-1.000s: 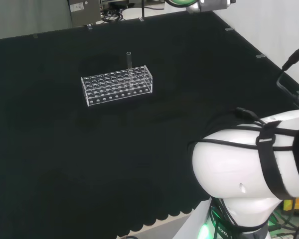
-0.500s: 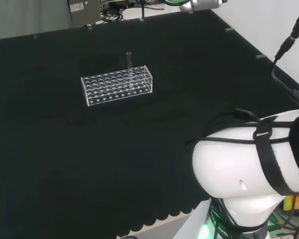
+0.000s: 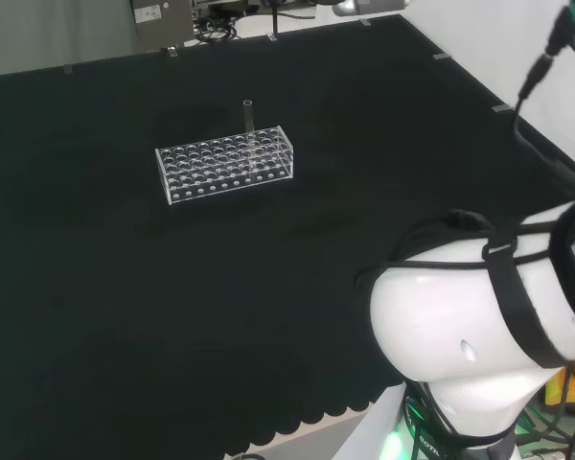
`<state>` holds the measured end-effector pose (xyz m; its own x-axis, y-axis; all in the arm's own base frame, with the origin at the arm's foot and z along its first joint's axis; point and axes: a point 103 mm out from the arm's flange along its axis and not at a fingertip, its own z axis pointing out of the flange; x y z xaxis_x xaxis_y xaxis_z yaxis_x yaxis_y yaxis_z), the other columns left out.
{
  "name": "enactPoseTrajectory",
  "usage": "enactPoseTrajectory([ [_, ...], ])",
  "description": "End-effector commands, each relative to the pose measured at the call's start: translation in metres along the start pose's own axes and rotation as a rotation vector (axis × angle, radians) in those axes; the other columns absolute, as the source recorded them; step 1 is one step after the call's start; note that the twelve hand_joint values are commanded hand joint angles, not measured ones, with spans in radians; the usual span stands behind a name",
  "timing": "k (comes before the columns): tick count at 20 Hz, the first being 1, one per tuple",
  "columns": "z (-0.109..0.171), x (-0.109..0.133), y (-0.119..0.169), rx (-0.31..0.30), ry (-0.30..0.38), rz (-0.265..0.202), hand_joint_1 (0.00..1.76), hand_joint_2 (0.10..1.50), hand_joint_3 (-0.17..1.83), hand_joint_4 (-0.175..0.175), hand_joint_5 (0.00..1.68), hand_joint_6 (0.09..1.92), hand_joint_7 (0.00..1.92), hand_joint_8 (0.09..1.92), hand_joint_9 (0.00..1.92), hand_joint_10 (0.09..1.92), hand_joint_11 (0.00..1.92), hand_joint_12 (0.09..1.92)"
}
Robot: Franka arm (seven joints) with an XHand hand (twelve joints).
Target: Pick up the test tube.
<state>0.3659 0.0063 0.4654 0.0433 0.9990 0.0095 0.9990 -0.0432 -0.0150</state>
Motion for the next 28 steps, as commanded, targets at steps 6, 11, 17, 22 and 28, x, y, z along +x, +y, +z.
enactPoseTrajectory([
  [6, 0.070, 0.007, 0.111, 0.131, -0.046, -0.017, 0.76, 0.80, 0.31, -0.095, 0.36, 0.09, 0.41, 0.84, 0.39, 0.87, 0.21, 1.52],
  [11, 0.096, 0.008, 0.134, 0.185, -0.069, -0.022, 0.77, 0.80, 0.32, -0.097, 0.37, 0.09, 0.43, 0.85, 0.40, 0.87, 0.22, 1.51],
  [17, 0.134, 0.010, 0.158, 0.265, -0.091, -0.006, 0.78, 0.79, 0.35, -0.099, 0.39, 0.09, 0.47, 0.84, 0.43, 0.86, 0.23, 1.51],
  [22, 0.161, 0.012, 0.174, 0.305, -0.137, -0.009, 0.80, 0.78, 0.36, -0.098, 0.41, 0.09, 0.51, 0.83, 0.45, 0.85, 0.23, 1.51],
  [28, 0.188, 0.009, 0.189, 0.351, -0.189, -0.002, 0.82, 0.77, 0.37, -0.097, 0.43, 0.09, 0.52, 0.83, 0.46, 0.84, 0.23, 1.50],
])
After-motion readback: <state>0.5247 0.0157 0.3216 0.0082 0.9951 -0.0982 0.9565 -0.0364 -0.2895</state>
